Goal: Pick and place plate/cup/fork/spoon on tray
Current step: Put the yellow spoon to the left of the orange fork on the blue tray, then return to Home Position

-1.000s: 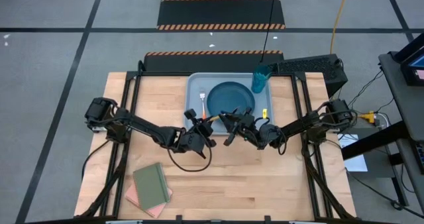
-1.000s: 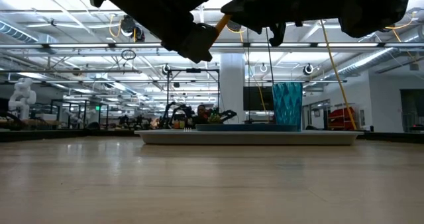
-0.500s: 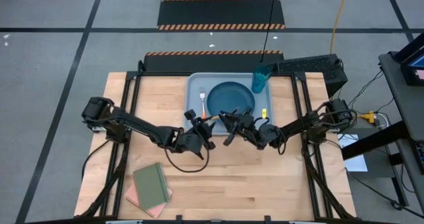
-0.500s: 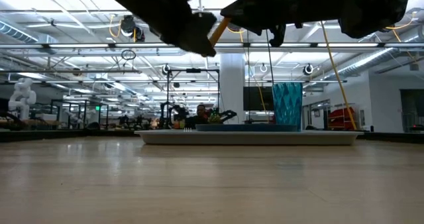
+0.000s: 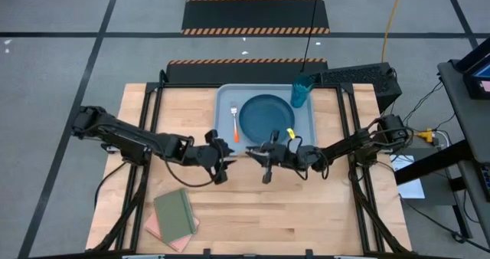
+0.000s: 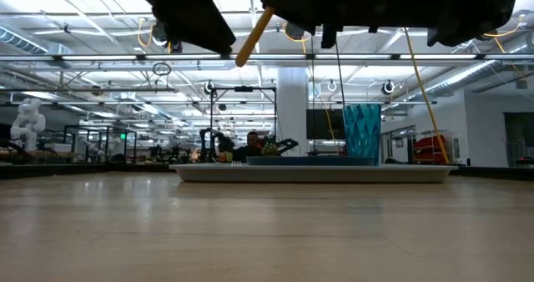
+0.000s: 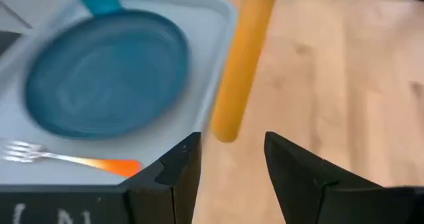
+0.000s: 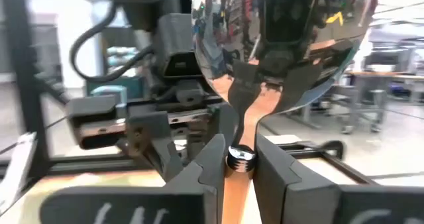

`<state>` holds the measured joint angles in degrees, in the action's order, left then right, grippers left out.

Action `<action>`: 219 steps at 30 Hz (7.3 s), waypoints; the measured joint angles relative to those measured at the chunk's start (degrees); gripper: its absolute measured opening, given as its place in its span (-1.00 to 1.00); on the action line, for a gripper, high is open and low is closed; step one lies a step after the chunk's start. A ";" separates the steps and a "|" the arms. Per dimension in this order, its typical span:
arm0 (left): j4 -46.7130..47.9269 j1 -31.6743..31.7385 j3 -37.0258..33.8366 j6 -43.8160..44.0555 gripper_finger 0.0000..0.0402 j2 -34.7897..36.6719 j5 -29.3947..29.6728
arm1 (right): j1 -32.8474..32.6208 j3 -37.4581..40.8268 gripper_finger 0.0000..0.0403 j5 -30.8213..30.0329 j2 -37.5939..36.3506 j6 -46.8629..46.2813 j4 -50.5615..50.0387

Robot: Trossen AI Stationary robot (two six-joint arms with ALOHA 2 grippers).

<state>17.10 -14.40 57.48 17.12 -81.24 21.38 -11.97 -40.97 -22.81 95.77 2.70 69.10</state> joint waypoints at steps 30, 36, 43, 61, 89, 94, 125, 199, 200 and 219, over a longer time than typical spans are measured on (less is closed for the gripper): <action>-11.49 -3.84 -0.70 -7.51 -0.15 -2.36 -3.92 | 0.79 0.00 -0.79 23.15 -0.02 6.60 -1.59; -13.41 -3.22 -0.63 -7.57 -0.15 -3.86 -7.09 | 0.76 0.00 -0.79 23.15 -0.02 7.18 -1.60; -14.70 -1.90 -0.79 -7.57 -0.15 -5.80 -12.74 | 0.79 0.00 -0.79 24.64 -0.02 7.47 -1.41; -13.58 -1.33 -0.73 -7.56 -0.59 -6.13 -14.25 | 0.76 0.00 -0.79 24.85 -0.02 7.47 -1.74; -7.48 0.77 -0.73 -4.54 -0.61 -6.07 -13.26 | 1.45 0.00 0.03 19.57 -0.24 -2.30 -10.10; -3.80 0.88 -0.75 -2.80 -0.60 -5.22 -11.13 | 1.88 -0.02 0.20 13.31 -4.77 -2.95 -24.78; 14.36 13.98 -0.70 47.04 -0.60 -10.73 8.18 | 1.75 17.28 0.26 -8.71 -39.79 17.72 -37.79; 7.97 19.79 0.00 36.42 -0.35 -4.40 -1.78 | 1.84 20.79 0.26 -2.44 -44.44 26.70 -32.95; 6.55 18.52 0.00 32.90 -0.35 -3.71 -1.43 | 1.84 20.79 0.26 -2.40 -44.44 25.65 -33.26; -11.44 -6.71 -0.71 0.50 -0.35 -2.79 12.58 | -2.15 21.72 0.12 4.27 -44.35 4.39 -39.82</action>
<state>5.66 -21.11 56.77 17.62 -84.03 33.96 -14.11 -19.25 -18.54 51.42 7.09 29.27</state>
